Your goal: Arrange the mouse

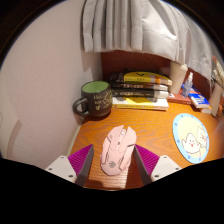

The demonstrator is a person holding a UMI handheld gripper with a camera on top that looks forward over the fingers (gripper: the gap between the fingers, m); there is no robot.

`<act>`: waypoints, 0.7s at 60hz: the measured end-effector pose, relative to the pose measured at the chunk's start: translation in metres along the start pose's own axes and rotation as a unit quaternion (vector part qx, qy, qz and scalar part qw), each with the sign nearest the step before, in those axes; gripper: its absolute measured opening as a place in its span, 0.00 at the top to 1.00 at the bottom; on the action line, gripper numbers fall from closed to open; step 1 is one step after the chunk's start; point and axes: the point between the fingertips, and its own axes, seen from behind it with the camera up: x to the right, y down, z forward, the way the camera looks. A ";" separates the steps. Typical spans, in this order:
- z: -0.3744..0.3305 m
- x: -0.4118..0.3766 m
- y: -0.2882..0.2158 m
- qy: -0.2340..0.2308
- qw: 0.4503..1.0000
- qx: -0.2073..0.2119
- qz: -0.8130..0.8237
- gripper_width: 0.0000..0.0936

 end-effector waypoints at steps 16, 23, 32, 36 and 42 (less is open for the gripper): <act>0.021 0.008 -0.017 0.015 1.000 -0.012 -0.006 0.40; 0.023 0.009 -0.017 0.008 1.000 -0.022 -0.007 0.47; 0.022 0.009 -0.013 -0.008 0.998 -0.056 -0.025 0.56; 0.021 0.007 -0.015 -0.022 0.997 -0.070 -0.031 0.59; 0.002 0.012 -0.038 -0.048 0.995 -0.066 -0.054 0.59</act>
